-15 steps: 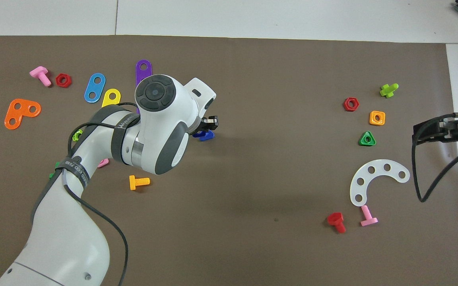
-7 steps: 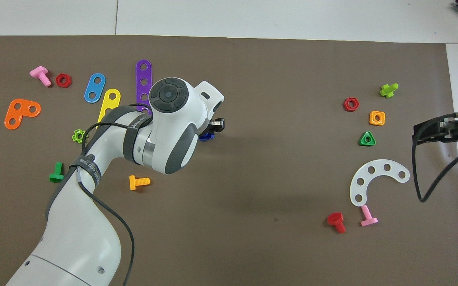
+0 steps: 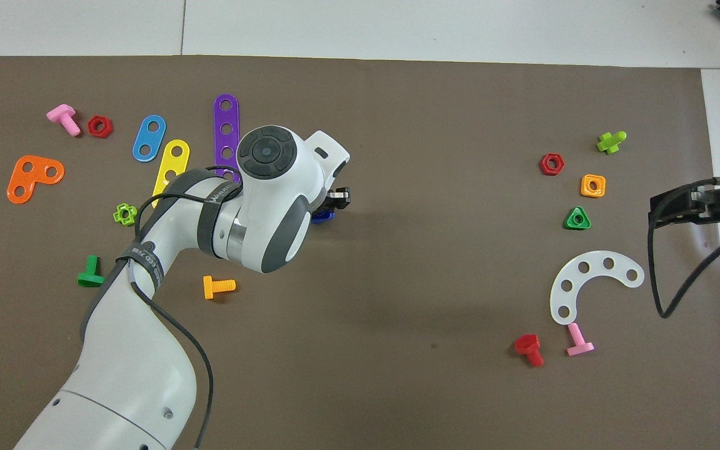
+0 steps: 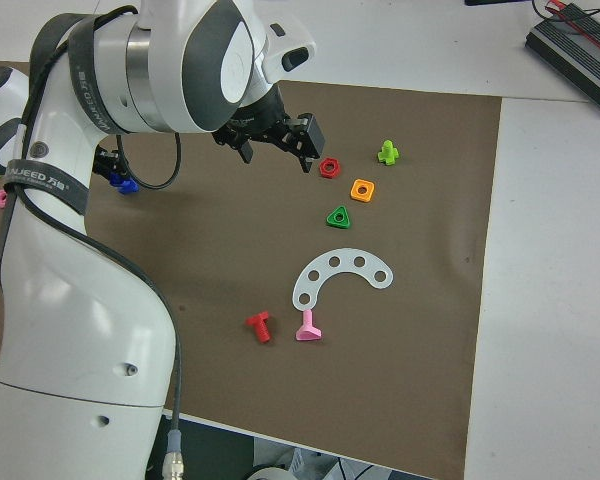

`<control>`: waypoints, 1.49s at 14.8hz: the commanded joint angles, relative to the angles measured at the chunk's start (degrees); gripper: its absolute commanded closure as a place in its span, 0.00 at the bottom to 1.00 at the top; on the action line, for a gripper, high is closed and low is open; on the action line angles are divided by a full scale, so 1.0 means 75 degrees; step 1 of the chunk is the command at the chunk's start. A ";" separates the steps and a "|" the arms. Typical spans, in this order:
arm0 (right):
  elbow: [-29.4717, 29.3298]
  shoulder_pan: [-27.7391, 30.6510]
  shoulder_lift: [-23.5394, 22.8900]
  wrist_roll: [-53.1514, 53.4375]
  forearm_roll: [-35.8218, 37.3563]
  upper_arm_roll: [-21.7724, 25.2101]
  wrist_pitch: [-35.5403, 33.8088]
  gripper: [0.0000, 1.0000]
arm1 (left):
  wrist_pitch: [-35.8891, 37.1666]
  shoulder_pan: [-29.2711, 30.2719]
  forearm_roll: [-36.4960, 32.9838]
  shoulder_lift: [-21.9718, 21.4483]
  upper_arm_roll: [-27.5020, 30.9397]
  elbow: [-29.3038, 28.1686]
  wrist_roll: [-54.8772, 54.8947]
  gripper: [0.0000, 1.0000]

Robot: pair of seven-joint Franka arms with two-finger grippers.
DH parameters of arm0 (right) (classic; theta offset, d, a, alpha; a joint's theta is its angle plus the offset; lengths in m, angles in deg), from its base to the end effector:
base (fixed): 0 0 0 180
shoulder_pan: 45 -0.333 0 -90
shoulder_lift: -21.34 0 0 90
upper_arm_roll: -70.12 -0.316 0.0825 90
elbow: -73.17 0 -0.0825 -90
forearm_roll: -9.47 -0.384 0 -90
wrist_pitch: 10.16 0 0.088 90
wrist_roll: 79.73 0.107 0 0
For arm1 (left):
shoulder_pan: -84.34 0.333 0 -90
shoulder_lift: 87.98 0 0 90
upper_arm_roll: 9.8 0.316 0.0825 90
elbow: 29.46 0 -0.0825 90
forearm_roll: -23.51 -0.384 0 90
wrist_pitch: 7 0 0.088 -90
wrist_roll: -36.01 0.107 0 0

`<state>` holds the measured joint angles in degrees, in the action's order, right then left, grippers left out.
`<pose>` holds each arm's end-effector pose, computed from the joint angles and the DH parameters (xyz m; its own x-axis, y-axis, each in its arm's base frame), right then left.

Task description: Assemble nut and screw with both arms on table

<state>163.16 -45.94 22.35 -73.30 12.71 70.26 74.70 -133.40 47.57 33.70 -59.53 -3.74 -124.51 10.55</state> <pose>0.5395 0.0011 0.6269 0.9926 -0.1030 -0.0649 -0.0988 -0.9930 0.0641 0.5793 -0.3608 0.3277 1.0000 -0.0037 0.0033 -0.0041 -0.9939 0.1102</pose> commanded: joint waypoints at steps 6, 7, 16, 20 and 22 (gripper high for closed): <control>0.0213 0.0091 0.0182 -0.0025 -0.0163 -0.0054 0.0159 0.00 | -0.0163 -0.0101 -0.0351 -0.0008 0.0117 -0.0020 -0.0050 0.00; 0.0201 0.0091 0.0182 -0.0025 -0.0163 -0.0054 0.0159 0.00 | 0.0046 -0.0031 -0.0362 0.0015 0.0117 0.0178 -0.0039 0.00; 0.0213 0.0091 0.0182 -0.0025 -0.0163 -0.0054 0.0159 0.00 | 0.2423 0.2756 -0.0350 -0.0862 0.0175 0.1551 0.2066 0.00; 0.0213 0.0091 0.0182 -0.0025 -0.0163 -0.0054 0.0159 0.00 | 0.3549 0.3707 -0.0641 -0.1588 0.0234 0.1446 0.3499 0.00; 0.0213 0.0091 0.0182 -0.0025 -0.0163 -0.0054 0.0159 0.00 | 0.4112 0.3697 -0.1472 -0.1870 0.0222 0.1446 0.3559 0.00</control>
<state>163.16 -45.94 22.37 -73.30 12.71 70.26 74.70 -105.80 75.90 27.75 -70.62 -1.46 -111.85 36.76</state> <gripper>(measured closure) 0.000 0.000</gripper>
